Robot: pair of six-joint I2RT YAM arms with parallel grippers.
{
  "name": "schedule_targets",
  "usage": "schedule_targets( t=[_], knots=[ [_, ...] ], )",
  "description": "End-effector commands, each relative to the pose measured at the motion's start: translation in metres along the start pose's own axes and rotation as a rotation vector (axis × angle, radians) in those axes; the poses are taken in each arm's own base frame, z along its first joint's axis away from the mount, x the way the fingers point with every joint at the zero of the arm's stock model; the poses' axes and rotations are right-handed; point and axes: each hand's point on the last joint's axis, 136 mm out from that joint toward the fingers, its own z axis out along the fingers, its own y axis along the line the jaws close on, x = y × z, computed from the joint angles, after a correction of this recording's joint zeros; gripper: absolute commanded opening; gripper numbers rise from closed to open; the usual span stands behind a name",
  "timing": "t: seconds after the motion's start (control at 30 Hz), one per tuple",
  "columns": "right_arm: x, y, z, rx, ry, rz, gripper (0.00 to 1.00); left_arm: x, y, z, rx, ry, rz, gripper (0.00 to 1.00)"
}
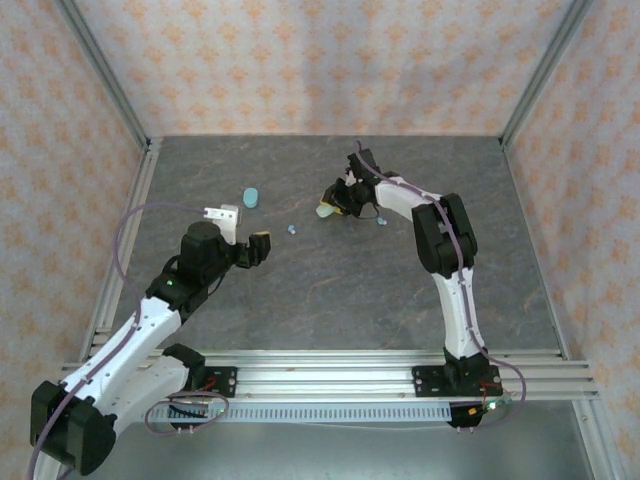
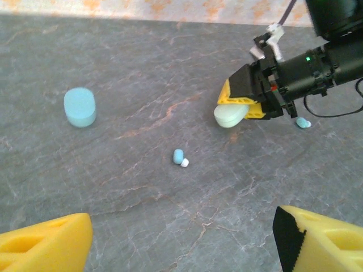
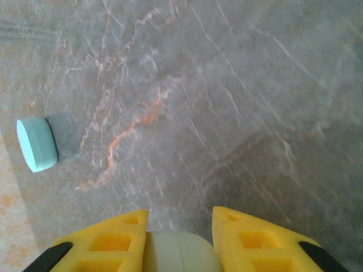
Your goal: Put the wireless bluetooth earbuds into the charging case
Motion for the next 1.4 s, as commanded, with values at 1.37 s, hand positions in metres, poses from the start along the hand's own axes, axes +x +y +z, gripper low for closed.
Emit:
schedule_targets(
  t=[1.37],
  knots=[
    [-0.01,0.021,-0.134,0.146,-0.137,-0.172,0.56,-0.004,0.113,0.181,-0.383,0.642,-0.272,0.71]
  ],
)
